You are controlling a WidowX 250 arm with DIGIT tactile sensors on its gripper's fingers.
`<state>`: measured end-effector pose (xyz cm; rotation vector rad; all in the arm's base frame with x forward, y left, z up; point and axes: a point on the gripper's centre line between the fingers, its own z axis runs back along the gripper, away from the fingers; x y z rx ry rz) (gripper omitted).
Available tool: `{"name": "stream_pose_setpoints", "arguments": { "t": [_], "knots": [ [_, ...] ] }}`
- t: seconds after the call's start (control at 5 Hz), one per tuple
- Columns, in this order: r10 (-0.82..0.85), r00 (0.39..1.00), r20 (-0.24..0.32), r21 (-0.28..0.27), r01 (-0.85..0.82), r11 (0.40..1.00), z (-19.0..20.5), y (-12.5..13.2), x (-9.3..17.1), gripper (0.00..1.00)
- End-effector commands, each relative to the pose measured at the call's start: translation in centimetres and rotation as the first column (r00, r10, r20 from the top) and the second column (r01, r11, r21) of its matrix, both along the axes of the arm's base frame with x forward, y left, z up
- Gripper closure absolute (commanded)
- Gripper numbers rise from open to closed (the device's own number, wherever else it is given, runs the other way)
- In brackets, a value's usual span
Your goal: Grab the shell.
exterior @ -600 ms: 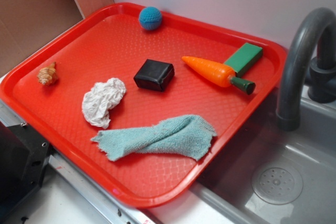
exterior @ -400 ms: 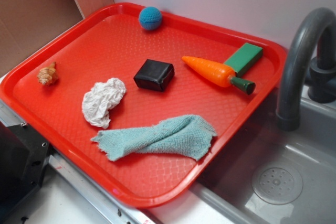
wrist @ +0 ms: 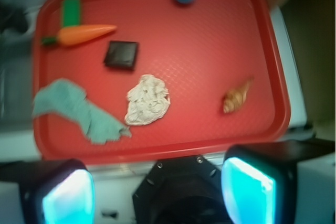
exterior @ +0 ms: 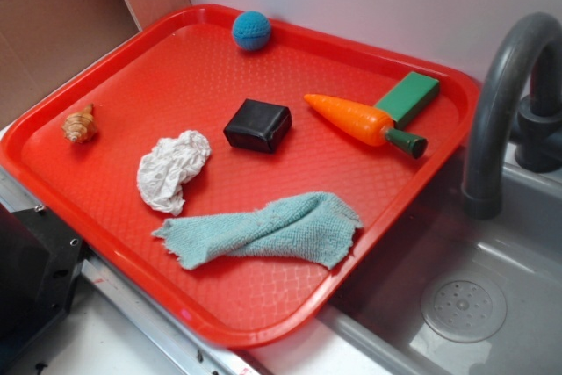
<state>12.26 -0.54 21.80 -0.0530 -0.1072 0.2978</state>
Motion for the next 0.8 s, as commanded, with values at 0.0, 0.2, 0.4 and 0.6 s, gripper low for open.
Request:
{"name": "stream_pose_setpoints", "arguments": {
  "t": [0.0,0.2,0.4,0.6],
  "knots": [
    [0.444,0.895,-0.035,0.042,-0.442,0.896,-3.8,3.8,2.3,0.00],
    [0.510,0.860,-0.038,0.117,-0.503,0.857,-7.3,6.6,3.4,0.00],
    [0.558,0.830,0.006,0.203,-0.547,0.812,-9.7,8.4,3.7,0.00],
    [0.544,0.839,0.001,0.187,-0.535,0.824,-11.5,9.7,4.5,0.00]
  ]
}}
